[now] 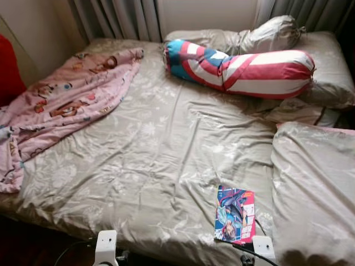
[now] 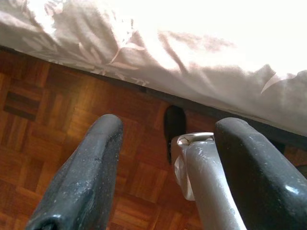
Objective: Clean up the room
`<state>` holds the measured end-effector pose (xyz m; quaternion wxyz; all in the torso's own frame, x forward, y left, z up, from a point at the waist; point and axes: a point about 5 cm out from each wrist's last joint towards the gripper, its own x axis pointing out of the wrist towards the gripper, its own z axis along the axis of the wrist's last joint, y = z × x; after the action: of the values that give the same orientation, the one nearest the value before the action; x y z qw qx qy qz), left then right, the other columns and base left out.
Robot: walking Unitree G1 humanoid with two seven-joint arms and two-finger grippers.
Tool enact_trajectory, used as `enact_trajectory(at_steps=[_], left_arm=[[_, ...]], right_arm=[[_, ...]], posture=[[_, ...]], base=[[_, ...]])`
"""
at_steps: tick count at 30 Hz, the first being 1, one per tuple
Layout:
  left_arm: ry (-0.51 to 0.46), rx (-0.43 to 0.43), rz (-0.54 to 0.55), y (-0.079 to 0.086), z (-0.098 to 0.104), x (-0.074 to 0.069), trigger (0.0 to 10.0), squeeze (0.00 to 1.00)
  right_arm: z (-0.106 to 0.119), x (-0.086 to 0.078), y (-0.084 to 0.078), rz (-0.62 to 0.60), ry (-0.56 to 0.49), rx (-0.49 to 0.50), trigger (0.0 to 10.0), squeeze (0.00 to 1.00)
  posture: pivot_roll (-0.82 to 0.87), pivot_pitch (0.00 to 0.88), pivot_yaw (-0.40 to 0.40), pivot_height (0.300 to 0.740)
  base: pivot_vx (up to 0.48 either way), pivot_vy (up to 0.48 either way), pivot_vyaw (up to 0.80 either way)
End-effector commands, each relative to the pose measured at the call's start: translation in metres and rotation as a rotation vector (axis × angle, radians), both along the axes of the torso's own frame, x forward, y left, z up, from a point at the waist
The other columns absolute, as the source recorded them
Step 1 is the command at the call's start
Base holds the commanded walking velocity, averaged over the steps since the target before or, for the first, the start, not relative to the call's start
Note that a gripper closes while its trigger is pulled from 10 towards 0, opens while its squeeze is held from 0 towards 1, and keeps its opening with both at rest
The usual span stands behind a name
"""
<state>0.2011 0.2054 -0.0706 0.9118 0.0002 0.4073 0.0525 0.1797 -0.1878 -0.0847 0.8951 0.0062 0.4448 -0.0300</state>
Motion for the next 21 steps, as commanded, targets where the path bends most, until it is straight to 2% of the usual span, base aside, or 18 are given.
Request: enact_trajectory(at_steps=[1, 5, 8, 21], left_arm=[[0.04, 0.013, -0.017, 0.0025, -0.004, -0.0073, 10.0, 0.0], [0.041, 0.014, -0.022, 0.0027, -0.0039, -0.0072, 10.0, 0.0], [0.042, 0.016, -0.028, 0.0027, -0.0039, -0.0072, 10.0, 0.0], [0.041, 0.02, -0.04, 0.0026, -0.003, -0.0055, 10.0, 0.0]], right_arm=[[-0.0026, -0.0045, 0.003, 0.005, 0.018, 0.011, 10.0, 0.0], [-0.0027, -0.0049, 0.0031, 0.004, 0.018, 0.012, 10.0, 0.0], [-0.003, -0.0056, 0.0033, 0.004, 0.019, 0.013, 10.0, 0.0], [-0.0029, -0.0052, 0.0028, 0.009, 0.021, 0.013, 10.0, 0.0]], posture=[[0.0, 0.157, 0.014, 0.74], [0.0, 0.153, 0.015, 0.74], [0.0, 0.147, 0.015, 0.74], [0.0, 0.157, 0.013, 0.74]], base=[[0.0, 0.262, 0.0], [0.0, 0.134, 0.0], [0.0, -0.182, 0.0], [0.0, 0.313, 0.0]])
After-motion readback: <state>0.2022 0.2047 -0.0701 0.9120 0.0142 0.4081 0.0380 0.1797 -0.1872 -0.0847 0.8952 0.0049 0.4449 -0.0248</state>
